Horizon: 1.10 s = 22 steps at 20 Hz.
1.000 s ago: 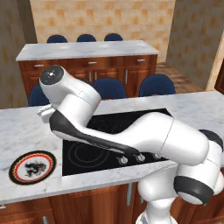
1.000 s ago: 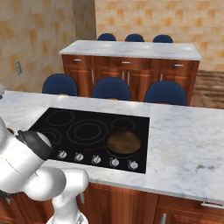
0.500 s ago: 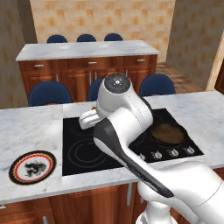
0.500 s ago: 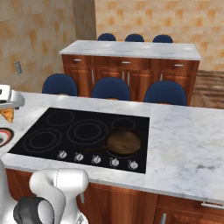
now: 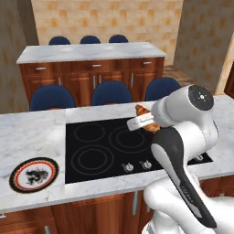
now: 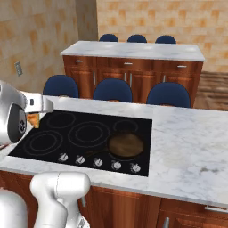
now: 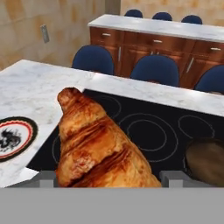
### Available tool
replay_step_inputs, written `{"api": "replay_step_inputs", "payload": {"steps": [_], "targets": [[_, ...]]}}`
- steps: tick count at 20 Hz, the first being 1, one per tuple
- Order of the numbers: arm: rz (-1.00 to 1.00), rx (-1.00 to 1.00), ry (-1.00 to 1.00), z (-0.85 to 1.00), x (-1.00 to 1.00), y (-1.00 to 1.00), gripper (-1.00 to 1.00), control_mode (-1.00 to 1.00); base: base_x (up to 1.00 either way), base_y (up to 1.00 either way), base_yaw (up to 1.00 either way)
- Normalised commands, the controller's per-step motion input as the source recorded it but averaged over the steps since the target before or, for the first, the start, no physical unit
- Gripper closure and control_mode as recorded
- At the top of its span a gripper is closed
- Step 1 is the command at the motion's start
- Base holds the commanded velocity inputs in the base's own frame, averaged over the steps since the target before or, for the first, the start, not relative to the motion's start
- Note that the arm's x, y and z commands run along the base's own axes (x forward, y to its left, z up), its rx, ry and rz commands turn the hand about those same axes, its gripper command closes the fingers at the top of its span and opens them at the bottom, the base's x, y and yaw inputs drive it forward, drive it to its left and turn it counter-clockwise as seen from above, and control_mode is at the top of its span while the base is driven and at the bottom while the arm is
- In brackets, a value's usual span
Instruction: Pick the croissant and place it on the pan. Then turn on the stove to warm the croissant.
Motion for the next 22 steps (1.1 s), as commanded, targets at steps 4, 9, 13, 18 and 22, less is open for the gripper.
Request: {"api": "replay_step_inputs", "payload": {"steps": [4, 9, 13, 18, 22], "targets": [[0.0, 0.09, -0.03, 0.26, -0.08, -1.0, 1.0, -1.0, 0.0, 0.0, 0.0], [0.0, 0.06, 0.0, 0.17, 0.0, -1.0, 1.0, -1.0, 0.0, 0.0, 0.0], [0.0, 0.01, 0.0, 0.0, -0.02, -0.94, 1.0, -1.0, 0.0, 0.0, 0.0], [-0.11, 0.0, 0.0, 0.0, -0.02, -0.14, 1.0, -1.0, 0.0, 0.0, 0.0], [-0.37, -0.11, 0.0, -0.06, 0.0, -0.87, 1.0, -1.0, 0.0, 0.0, 0.0]]}}
